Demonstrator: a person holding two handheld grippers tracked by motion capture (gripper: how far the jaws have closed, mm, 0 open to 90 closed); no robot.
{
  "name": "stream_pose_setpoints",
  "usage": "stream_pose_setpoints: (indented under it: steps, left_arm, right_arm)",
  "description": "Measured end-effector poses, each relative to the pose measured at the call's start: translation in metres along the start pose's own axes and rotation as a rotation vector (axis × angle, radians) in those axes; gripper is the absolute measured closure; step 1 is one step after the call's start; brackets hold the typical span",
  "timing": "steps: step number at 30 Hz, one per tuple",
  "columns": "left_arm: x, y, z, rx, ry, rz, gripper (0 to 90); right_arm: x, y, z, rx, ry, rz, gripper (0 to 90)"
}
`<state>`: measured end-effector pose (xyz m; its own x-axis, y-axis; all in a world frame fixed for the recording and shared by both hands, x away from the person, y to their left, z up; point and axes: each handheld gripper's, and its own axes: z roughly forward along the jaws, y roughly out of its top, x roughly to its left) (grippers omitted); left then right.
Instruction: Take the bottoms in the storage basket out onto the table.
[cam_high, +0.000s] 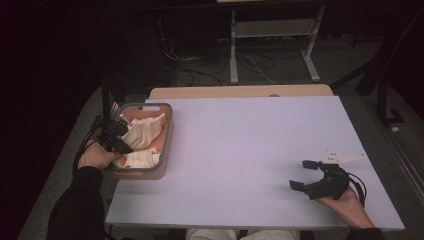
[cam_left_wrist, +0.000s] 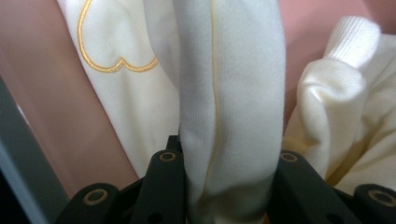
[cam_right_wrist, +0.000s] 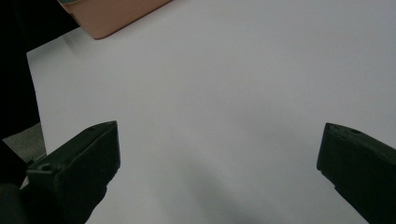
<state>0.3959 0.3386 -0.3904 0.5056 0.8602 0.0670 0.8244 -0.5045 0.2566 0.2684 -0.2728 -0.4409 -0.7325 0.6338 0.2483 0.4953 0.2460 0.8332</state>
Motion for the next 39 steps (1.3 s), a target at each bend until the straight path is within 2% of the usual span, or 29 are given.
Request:
stream_pose_setpoints:
  steps: [3,5,8,12,15,23,27,31,35,39]
  left_arm:
    - [0.0,0.002,-0.006,0.001,0.0,-0.003,74.9]
    - [0.0,0.002,-0.012,-0.011,0.018,-0.001,75.0]
    - [0.001,0.001,-0.019,-0.019,0.022,-0.012,75.1]
    - [0.003,0.001,-0.027,-0.036,0.036,-0.036,75.1]
    - [0.004,0.0,-0.032,-0.058,0.026,-0.075,75.2]
    - [0.012,-0.001,-0.045,-0.102,-0.025,-0.177,75.3]
    - [0.015,-0.002,-0.052,-0.125,-0.04,-0.207,75.3]
    - [0.016,0.001,-0.059,-0.143,-0.07,-0.219,75.3]
    - [0.014,0.006,-0.066,-0.136,-0.118,-0.216,75.2]
    - [0.014,0.012,-0.074,-0.131,-0.154,-0.229,75.3]
  right_arm:
    - [0.001,0.001,0.0,-0.005,0.001,-0.003,0.0]
    - [0.001,0.001,0.0,-0.009,0.003,-0.004,0.0]
    - [0.001,0.001,0.0,-0.008,0.002,-0.003,0.0]
    - [0.0,0.001,-0.001,-0.017,0.002,0.005,0.0]
    - [-0.001,0.001,-0.002,-0.022,0.001,0.009,0.0]
    - [-0.001,0.001,-0.001,-0.019,0.001,0.008,0.0]
    - [-0.001,0.001,0.0,-0.015,0.002,0.01,0.0]
    - [-0.001,0.001,0.001,-0.015,0.002,0.009,0.0]
    - [-0.002,0.001,0.001,-0.015,0.002,0.009,0.0]
    - [-0.002,0.001,0.001,-0.016,0.004,0.007,0.0]
